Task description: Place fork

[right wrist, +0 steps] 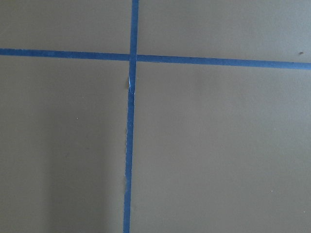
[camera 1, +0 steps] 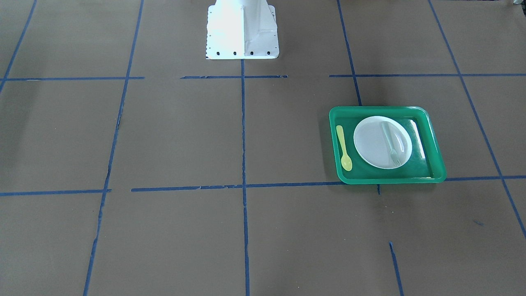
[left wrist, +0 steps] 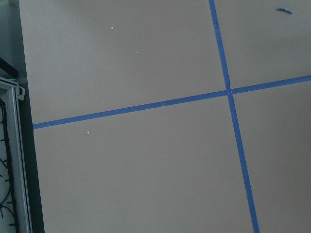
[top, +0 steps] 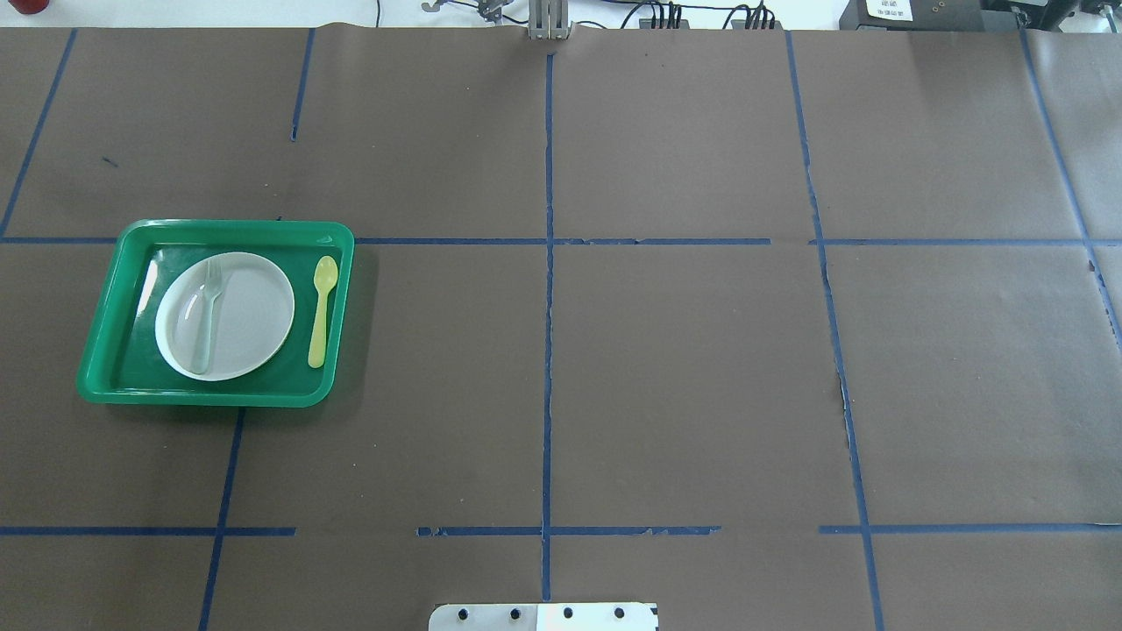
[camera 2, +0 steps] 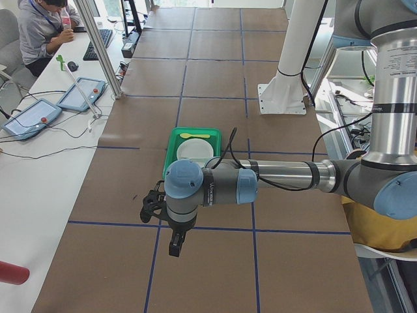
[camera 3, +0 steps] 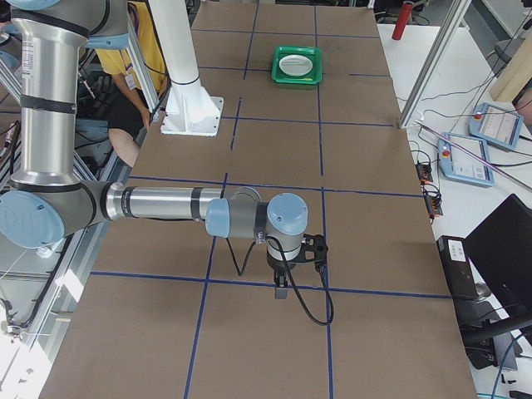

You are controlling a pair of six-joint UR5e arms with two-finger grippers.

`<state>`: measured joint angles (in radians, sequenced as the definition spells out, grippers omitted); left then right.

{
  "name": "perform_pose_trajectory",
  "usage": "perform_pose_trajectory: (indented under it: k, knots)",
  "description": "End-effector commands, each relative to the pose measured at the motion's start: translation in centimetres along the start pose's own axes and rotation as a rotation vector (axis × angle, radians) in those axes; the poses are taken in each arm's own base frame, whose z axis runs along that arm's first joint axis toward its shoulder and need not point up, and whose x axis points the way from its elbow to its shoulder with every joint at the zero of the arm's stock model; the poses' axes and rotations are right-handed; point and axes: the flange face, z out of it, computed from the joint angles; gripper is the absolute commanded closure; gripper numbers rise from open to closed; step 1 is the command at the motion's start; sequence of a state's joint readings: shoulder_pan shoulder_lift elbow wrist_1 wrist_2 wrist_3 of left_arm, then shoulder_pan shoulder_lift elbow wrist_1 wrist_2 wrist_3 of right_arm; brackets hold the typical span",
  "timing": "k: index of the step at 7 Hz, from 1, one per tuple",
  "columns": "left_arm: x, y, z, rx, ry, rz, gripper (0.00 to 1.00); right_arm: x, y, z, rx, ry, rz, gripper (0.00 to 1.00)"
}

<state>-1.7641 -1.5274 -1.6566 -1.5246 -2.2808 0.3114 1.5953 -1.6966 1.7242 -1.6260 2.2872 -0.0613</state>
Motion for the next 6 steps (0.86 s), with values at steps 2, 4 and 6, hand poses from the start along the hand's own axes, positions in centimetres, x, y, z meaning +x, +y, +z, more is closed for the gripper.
perform_pose_trajectory:
  k: [2,4,6]
  knots:
    - [-0.2,0.6,0.7,-0.028,0.009,-0.021,0.00,0.0,0.0,0.0,0.000,0.000,0.000,0.00]
    - [-0.2,0.8,0.8,-0.046,0.014,-0.050,0.00,0.0,0.0,0.0,0.000,0.000,0.002,0.00]
    - [4.6,-1.8,0.8,-0.084,0.032,0.016,0.00,0.0,0.0,0.0,0.000,0.000,0.000,0.00]
